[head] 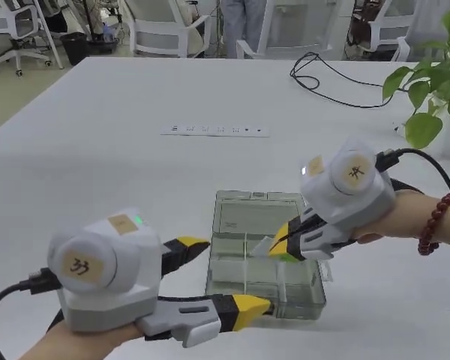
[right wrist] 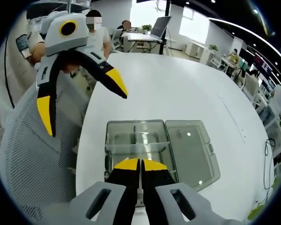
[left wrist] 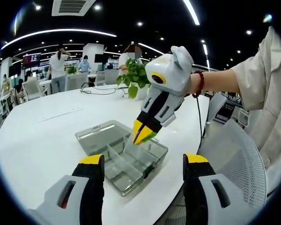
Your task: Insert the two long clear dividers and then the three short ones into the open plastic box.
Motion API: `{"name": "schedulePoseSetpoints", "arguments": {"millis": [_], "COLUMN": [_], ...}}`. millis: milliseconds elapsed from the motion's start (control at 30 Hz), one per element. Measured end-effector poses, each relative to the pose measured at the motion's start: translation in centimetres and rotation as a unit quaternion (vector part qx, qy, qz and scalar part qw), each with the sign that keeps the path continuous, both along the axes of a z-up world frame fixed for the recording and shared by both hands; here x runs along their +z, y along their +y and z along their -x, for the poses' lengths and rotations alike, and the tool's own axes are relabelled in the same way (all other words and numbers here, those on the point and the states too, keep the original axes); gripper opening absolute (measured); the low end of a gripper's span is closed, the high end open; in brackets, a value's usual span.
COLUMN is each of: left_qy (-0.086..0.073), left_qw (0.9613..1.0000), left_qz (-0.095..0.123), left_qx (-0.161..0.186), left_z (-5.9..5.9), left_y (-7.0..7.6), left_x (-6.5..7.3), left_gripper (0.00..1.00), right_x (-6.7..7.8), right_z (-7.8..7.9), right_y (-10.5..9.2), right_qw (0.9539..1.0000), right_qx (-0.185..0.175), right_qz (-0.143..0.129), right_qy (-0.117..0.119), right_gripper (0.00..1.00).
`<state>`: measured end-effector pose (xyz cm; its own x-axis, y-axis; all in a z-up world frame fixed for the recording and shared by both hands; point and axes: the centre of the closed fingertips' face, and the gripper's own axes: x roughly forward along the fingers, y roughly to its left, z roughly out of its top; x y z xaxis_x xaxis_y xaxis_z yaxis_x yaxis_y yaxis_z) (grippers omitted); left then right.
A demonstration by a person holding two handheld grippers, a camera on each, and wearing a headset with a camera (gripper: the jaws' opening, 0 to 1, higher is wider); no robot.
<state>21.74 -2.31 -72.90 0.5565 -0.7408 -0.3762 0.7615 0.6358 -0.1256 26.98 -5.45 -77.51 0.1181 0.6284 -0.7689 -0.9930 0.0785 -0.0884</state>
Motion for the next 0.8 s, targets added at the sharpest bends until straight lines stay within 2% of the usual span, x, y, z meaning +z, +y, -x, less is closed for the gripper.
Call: {"name": "schedulePoseSetpoints", "arguments": {"millis": [367,800], "left_qy": [0.0,0.0], "left_qw": [1.0,1.0], "left_qz": [0.001,0.001], "left_qx": [-0.001,0.005], "left_z": [-0.1,-0.3], "left_y": [0.0,0.4], "left_x": [0.0,-0.1], "left_gripper": [0.68,0.68], "right_x": [-0.3,-1.0], "right_z": [0.2,0.2], "right_y": [0.5,1.0], "right_qw": [0.9994,0.999], "right_qx": [0.034,0.041], "right_qz": [0.005,0.019], "right_qy": [-0.009,-0.004], "right_gripper": [0.02,0.02]}}
